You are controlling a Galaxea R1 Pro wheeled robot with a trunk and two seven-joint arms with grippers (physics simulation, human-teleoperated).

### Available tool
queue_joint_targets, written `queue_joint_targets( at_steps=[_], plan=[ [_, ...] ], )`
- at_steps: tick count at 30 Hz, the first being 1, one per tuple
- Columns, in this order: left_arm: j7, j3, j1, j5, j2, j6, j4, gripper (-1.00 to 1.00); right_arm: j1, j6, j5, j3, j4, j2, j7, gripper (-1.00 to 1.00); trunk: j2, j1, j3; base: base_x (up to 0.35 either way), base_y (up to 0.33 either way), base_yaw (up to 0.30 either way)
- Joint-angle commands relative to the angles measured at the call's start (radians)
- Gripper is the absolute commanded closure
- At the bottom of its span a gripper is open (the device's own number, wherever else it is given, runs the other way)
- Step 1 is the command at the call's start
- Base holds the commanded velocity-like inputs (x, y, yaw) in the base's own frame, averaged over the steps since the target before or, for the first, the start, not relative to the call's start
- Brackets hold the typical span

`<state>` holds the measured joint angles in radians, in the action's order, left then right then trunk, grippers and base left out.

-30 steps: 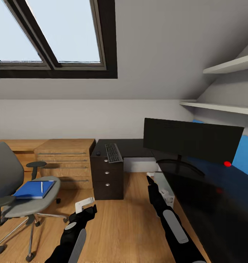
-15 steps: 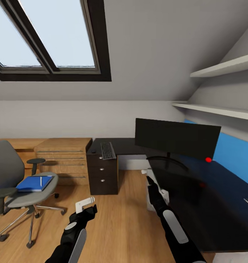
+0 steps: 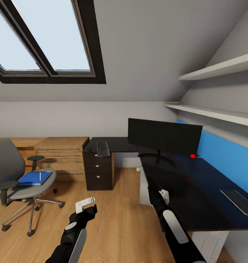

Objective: In the bedroom, organize the workspace by keeping the computer under the desk, ensuring the monitor is on the desk, placing the keyboard on the desk next to the monitor, placing the mouse on the desk next to the keyboard, moving the folder from the swivel chair onto the desk next to the mouse, stacking the notebook on top of the folder with the pen on top of the notebook, and positioning the swivel chair next to the desk.

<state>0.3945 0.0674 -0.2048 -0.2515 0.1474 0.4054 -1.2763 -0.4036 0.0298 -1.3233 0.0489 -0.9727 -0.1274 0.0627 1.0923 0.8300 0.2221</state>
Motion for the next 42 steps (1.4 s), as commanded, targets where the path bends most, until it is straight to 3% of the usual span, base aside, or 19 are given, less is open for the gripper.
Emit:
queue_joint_targets(
  at_steps=[1, 19, 27, 33, 36, 37, 38, 39, 42],
  plan=[
    [0.009, 0.002, -0.001, -0.011, 0.000, 0.003, -0.001, -1.00, 0.000, 0.002, -0.010, -0.001, 0.000, 0.000, 0.003, -1.00, -0.006, -0.004, -0.002, -0.284, -0.243, 0.000],
    [0.009, 0.002, -0.001, -0.011, 0.000, 0.003, -0.001, -1.00, -0.001, 0.003, -0.009, -0.003, -0.001, 0.015, 0.007, -1.00, -0.132, -0.073, -0.058, -0.284, -0.243, 0.000],
    [0.009, 0.002, -0.001, -0.011, 0.000, 0.003, -0.001, -1.00, -0.003, 0.001, 0.028, -0.004, 0.006, 0.053, -0.030, -1.00, -0.181, -0.100, -0.080, -0.283, -0.243, 0.000],
    [0.008, 0.001, -0.001, -0.014, -0.001, 0.002, -0.001, -1.00, -0.014, -0.013, 0.111, -0.006, 0.035, 0.094, -0.133, -1.00, -0.181, -0.100, -0.080, -0.160, -0.138, 0.000],
    [0.008, 0.000, -0.001, -0.015, -0.002, 0.002, -0.001, -1.00, -0.069, -0.100, 0.178, -0.005, 0.128, 0.116, -0.173, -1.00, -0.181, -0.100, -0.080, -0.031, -0.027, 0.000],
    [0.008, 0.000, -0.001, -0.014, -0.002, 0.001, -0.001, -1.00, -0.093, -0.142, 0.212, -0.003, 0.172, 0.119, -0.178, -1.00, -0.181, -0.100, -0.080, -0.013, -0.011, 0.000],
    [0.008, 0.000, -0.001, -0.014, -0.002, 0.001, -0.001, -1.00, -0.144, -0.236, 0.317, 0.000, 0.279, 0.120, -0.184, -1.00, -0.181, -0.100, -0.080, -0.005, -0.004, 0.000],
    [0.008, 0.000, -0.001, -0.014, -0.002, 0.001, -0.001, -1.00, -0.164, -0.278, 0.374, 0.000, 0.325, 0.120, -0.185, -1.00, -0.181, -0.100, -0.080, -0.003, -0.003, 0.000],
    [0.007, 0.000, -0.001, -0.014, -0.002, 0.001, 0.002, -1.00, -0.189, -0.333, 0.454, 0.001, 0.378, 0.119, -0.188, -1.00, -0.181, -0.100, -0.080, -0.002, -0.004, 0.000]
  ],
)
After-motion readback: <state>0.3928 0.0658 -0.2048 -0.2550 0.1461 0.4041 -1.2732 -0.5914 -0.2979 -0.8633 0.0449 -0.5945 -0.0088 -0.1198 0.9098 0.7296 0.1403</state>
